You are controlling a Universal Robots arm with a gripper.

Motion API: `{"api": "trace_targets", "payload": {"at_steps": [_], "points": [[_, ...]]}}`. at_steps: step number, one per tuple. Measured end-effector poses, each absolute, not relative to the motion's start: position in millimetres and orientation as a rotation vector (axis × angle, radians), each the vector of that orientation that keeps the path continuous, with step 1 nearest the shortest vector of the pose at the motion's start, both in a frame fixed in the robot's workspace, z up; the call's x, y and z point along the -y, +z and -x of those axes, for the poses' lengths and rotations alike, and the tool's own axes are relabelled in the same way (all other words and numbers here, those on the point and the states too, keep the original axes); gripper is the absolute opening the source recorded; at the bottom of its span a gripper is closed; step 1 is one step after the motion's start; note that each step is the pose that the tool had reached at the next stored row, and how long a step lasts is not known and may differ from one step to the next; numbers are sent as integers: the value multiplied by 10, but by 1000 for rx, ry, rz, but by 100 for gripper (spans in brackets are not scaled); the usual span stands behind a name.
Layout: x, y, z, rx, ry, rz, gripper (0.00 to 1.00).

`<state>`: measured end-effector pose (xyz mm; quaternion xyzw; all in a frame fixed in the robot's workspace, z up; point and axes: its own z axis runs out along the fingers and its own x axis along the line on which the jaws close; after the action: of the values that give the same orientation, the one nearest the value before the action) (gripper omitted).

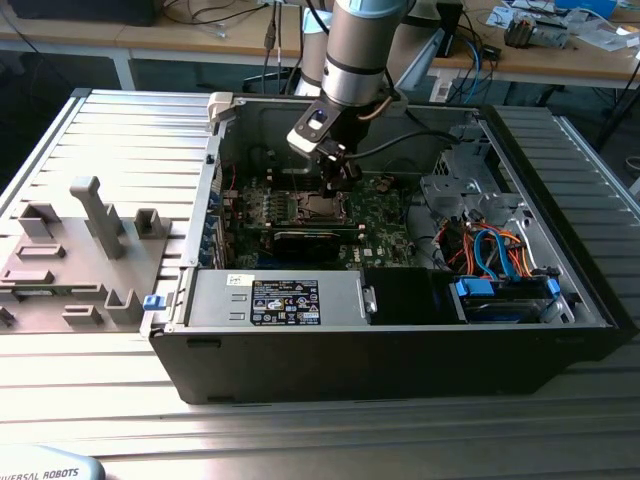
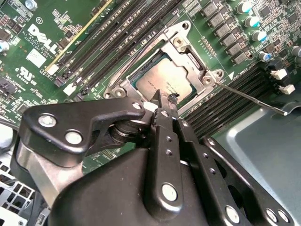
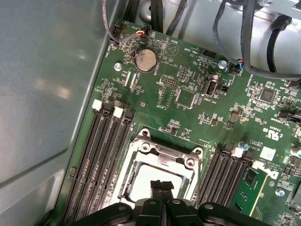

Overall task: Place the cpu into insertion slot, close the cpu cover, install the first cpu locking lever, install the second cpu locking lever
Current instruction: 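Install the first cpu locking lever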

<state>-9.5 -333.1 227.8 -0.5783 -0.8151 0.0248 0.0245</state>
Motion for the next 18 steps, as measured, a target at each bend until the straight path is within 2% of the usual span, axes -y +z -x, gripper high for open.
{"api": "trace_targets", "payload": {"at_steps": [18], "points": [[3331, 2277, 95, 2564, 79, 1730, 11]]}}
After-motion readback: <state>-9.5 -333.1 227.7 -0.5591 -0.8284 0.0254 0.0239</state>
